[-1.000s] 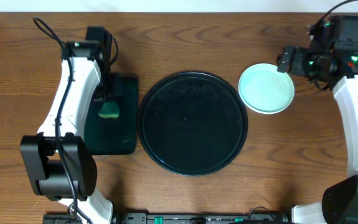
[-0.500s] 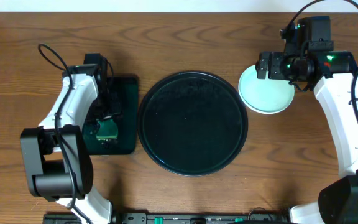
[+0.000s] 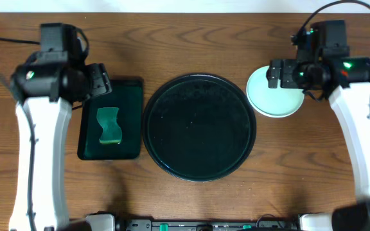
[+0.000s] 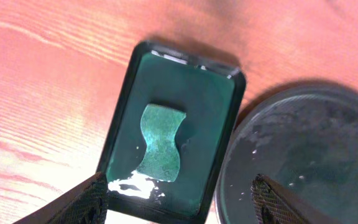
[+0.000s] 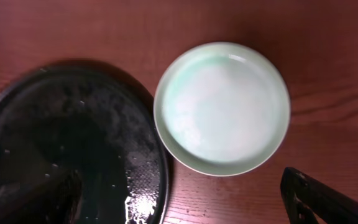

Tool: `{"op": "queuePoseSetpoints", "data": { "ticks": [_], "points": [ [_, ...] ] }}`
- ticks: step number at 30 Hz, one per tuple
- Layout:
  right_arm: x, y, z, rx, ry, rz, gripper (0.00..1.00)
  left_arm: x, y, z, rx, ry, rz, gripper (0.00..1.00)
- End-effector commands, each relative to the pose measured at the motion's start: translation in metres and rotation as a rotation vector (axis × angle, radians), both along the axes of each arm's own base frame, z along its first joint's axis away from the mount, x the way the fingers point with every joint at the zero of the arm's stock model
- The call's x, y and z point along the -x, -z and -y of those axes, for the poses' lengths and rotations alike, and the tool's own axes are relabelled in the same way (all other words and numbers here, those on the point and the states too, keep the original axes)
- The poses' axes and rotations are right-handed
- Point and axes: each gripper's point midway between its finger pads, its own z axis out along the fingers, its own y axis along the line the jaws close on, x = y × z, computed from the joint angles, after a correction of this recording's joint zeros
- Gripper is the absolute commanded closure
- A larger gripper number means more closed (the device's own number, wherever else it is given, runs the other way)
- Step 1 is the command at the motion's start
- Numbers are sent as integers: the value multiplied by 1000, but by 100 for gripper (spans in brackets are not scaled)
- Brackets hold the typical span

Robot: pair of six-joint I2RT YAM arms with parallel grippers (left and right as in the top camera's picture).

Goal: Clean dirty plates on tray and stack at the side

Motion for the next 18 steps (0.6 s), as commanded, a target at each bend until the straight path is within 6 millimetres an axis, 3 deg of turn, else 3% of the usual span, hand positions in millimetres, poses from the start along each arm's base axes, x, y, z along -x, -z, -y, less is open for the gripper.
{"op": "queuePoseSetpoints", "data": {
  "ticks": [1,3,8,14,18],
  "points": [
    [19,-50,0,0,-11,142,1,3,-4,1,-5,7,10,26],
    [39,-88,2,-9,-10,251,1,4,-7,1,-5,7,22,26],
    [84,-146,4,-31,-13,439,1,4,-7,1,-5,7,20,26],
    [137,-195,9,-45,-13,626,1,4,-7,1,-5,7,20,26],
    [170,-208,19,13,-6,699,1,4,-7,1,-5,7,20,26]
  ]
}}
